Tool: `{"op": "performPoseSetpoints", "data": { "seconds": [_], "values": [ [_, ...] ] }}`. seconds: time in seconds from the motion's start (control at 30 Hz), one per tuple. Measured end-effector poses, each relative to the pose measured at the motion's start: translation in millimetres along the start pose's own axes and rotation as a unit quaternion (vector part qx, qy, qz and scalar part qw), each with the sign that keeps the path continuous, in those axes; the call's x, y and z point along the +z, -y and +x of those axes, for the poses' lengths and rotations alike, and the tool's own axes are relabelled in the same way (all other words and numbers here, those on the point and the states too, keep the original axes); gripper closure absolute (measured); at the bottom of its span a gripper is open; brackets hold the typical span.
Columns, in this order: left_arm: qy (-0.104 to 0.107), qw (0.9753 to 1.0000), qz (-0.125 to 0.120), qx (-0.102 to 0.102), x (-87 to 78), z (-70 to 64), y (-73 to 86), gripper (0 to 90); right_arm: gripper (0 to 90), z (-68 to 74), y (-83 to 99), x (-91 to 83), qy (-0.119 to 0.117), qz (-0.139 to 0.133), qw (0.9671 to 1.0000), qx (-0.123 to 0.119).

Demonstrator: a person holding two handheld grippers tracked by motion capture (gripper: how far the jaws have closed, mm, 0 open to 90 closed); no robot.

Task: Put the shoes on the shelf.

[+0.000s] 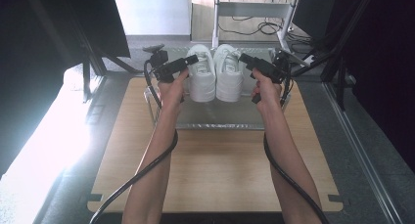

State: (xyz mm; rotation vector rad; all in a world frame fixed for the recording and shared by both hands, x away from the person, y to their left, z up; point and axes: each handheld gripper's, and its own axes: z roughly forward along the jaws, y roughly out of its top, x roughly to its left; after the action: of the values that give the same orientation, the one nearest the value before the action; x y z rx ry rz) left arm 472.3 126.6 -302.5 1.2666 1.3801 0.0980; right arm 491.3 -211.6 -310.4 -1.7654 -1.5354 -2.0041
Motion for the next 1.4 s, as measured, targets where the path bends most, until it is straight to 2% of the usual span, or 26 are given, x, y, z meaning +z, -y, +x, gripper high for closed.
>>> {"op": "performPoseSetpoints", "data": {
  "seconds": [0.2, 0.47, 0.77, 0.93, 1.03, 1.17, 1.4],
  "values": [
    [0.011, 0.9999, 0.000, 0.013, -10.3, 0.3, 4.1, 22.8, 30.0, -1.0, -1.5, -13.5, -0.019, 0.004, 0.9998, -0.003],
    [0.024, 0.9991, 0.004, 0.036, -22.7, -3.8, 13.0, 20.7, 27.3, -1.3, 2.6, -32.6, -0.037, 0.015, 0.9991, -0.018],
    [0.035, 0.9968, 0.001, 0.072, -42.8, -7.3, 27.6, 19.1, 27.1, -9.2, 13.9, -54.7, -0.063, 0.028, 0.9974, -0.019],
    [0.053, 0.9955, 0.002, 0.079, -53.8, -5.7, 39.8, 17.8, 26.8, -14.4, 21.7, -66.0, -0.071, 0.036, 0.9965, -0.024],
    [0.054, 0.9944, 0.003, 0.091, -62.0, -3.1, 44.7, 16.6, 26.6, -17.7, 27.7, -72.1, -0.089, 0.050, 0.9946, -0.017],
    [0.056, 0.9942, 0.000, 0.092, -75.3, 3.4, 49.7, 16.6, 25.8, -20.4, 35.9, -79.6, -0.100, 0.061, 0.9928, -0.024],
    [0.060, 0.9939, -0.005, 0.092, -97.6, 15.5, 67.2, 15.3, 22.3, -23.9, 49.5, -92.5, -0.106, 0.080, 0.9905, -0.035]
  ]
}}
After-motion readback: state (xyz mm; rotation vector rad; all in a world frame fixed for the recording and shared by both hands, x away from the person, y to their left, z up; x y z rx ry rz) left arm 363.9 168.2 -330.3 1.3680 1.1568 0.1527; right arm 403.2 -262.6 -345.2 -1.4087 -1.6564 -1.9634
